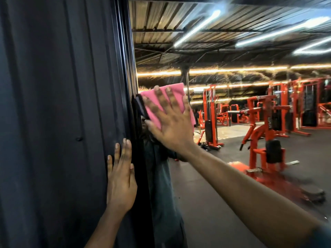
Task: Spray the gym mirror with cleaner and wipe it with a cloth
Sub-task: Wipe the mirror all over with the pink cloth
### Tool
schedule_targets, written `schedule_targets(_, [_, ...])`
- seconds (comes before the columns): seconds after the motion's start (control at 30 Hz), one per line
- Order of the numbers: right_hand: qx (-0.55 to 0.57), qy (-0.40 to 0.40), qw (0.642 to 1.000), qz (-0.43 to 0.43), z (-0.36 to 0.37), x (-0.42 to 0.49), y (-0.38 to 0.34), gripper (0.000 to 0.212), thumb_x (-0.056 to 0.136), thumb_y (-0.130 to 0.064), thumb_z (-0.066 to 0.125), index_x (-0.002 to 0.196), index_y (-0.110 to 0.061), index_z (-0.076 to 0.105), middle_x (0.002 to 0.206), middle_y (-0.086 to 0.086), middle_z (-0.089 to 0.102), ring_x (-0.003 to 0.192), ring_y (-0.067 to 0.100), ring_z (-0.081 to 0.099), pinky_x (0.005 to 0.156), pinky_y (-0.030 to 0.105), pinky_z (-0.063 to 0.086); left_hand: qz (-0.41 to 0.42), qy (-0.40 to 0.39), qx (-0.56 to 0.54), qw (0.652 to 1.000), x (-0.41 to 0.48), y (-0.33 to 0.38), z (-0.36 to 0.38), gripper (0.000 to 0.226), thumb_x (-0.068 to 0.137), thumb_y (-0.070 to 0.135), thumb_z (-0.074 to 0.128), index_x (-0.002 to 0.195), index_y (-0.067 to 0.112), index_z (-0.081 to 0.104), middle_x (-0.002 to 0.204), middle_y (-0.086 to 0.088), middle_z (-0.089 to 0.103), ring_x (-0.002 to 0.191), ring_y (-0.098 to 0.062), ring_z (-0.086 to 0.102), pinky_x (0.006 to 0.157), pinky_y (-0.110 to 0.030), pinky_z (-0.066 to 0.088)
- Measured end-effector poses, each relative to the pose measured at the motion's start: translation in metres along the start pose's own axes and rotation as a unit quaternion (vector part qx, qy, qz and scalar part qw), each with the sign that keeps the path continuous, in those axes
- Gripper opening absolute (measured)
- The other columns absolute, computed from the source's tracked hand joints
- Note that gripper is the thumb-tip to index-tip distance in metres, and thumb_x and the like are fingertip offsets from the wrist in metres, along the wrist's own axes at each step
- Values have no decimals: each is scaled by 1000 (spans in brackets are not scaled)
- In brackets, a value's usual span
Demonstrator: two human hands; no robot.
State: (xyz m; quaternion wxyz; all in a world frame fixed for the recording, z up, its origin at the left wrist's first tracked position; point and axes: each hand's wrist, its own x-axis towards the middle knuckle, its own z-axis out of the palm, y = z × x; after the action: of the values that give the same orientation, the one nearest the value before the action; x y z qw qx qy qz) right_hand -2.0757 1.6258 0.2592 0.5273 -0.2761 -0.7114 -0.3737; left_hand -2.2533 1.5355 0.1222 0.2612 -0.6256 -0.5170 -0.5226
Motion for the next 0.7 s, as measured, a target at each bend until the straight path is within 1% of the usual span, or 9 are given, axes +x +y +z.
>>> schedule_targets(0.13, [-11,80,976,203,-7,14,88,69,104,-56,32,164,-23,24,170,8,26,157,27,24,128,60,6,-3,-1,8,1000,0,3,-2,67,105,9,31,167,24,12,173,16,9,161,-14,2,130,-34,-5])
schedule_targets(0.2, [-9,93,930,356,-12,9,131,67,106,-57,26,165,-25,21,171,4,23,157,24,22,127,61,12,-7,-2,15,1000,0,4,-2,67,105,10,30,167,25,10,173,17,8,161,-13,1,130,-34,-6])
schedule_targets(0.27, [31,91,864,494,-16,6,157,67,105,-61,21,166,-32,14,174,2,11,160,28,9,125,66,8,-10,3,21,1000,0,5,-1,67,105,10,30,166,26,9,173,18,8,161,-11,1,130,-34,-5])
schedule_targets(0.33, [56,102,819,562,-16,15,156,68,104,-62,21,166,-35,12,174,4,7,160,33,5,122,70,7,-17,13,23,999,2,8,0,67,104,10,30,166,25,11,173,17,12,161,-10,3,131,-39,-1])
schedule_targets(0.4, [34,109,839,532,-13,27,131,69,104,-62,24,166,-32,14,174,6,12,159,35,12,121,70,12,-30,35,23,999,4,14,-1,70,99,8,34,166,24,21,172,14,18,160,-8,8,131,-44,5])
schedule_targets(0.47, [-10,109,914,390,-9,34,96,70,104,-60,31,165,-28,16,172,9,19,157,33,19,123,70,14,-41,76,19,996,16,24,-3,68,94,6,40,161,18,34,172,7,21,160,-10,15,131,-46,8])
schedule_targets(0.53, [-22,55,972,227,-7,33,78,72,103,-65,27,165,-32,13,174,7,9,160,31,8,124,65,-2,-34,121,21,992,40,34,-2,62,96,10,41,158,13,38,173,1,21,160,-15,17,131,-46,8])
schedule_targets(0.63, [-24,40,989,140,-12,34,118,72,103,-66,23,165,-31,15,174,7,5,161,29,5,125,60,-4,-8,130,27,991,80,48,5,60,105,22,37,164,16,27,174,1,14,161,-16,11,131,-44,6])
schedule_targets(0.7, [-40,72,976,202,-10,30,168,69,105,-64,22,165,-32,12,173,6,12,159,26,13,127,60,5,-10,133,38,990,94,49,11,61,107,27,35,166,19,19,175,3,11,161,-14,6,131,-42,5])
